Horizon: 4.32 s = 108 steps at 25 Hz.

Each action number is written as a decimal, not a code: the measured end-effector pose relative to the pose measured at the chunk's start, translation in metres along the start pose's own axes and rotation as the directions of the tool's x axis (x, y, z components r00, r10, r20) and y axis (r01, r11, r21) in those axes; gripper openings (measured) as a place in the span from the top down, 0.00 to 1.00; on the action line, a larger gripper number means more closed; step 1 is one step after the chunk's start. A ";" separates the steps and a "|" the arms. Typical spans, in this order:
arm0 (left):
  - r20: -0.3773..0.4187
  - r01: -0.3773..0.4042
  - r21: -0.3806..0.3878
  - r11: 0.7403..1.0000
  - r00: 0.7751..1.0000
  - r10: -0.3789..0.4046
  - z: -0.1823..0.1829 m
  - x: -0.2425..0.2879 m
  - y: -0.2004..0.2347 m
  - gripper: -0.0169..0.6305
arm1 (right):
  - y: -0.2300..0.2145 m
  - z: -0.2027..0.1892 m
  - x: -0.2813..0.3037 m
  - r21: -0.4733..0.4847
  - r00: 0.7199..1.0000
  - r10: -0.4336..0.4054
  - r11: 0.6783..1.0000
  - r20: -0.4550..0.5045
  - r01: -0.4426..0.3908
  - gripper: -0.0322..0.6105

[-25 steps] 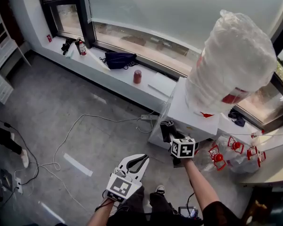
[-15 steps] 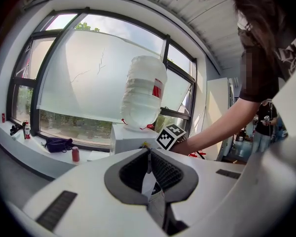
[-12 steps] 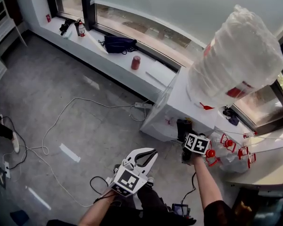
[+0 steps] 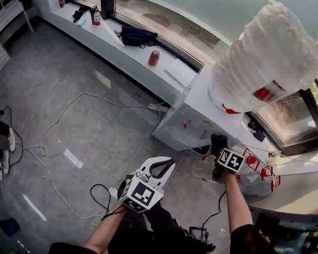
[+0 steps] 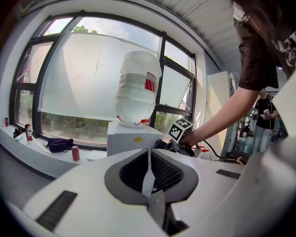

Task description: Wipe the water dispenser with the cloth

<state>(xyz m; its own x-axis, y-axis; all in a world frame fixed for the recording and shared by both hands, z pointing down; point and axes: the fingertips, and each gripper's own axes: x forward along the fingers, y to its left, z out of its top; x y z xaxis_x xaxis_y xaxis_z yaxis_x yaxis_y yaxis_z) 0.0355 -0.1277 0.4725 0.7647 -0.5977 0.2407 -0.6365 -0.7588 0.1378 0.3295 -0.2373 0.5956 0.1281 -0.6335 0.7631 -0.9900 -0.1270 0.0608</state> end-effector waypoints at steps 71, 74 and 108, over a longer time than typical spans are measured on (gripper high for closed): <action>-0.120 -0.054 0.033 0.998 0.991 0.058 -0.133 0.030 0.060 0.94 | 0.070 -0.149 0.163 -0.087 0.996 0.091 0.992 0.011 -0.090 0.79; -0.121 -0.076 0.020 0.997 0.990 0.078 -0.141 0.030 0.066 0.94 | 0.117 -0.154 0.174 -0.168 0.985 0.173 0.971 -0.011 -0.172 0.79; -0.141 -0.113 -0.020 0.993 0.984 0.109 -0.165 0.065 0.071 0.94 | 0.082 -0.180 0.236 -0.135 0.978 0.137 0.978 -0.159 -0.159 0.79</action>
<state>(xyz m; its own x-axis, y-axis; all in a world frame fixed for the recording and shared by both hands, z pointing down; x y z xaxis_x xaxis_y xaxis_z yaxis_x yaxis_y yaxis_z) 0.0231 -0.1778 0.6560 0.6692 -0.6344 0.3869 -0.7206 -0.6812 0.1295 0.2678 -0.2598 0.8962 -0.0193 -0.5152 0.8568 -0.9965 0.0795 0.0254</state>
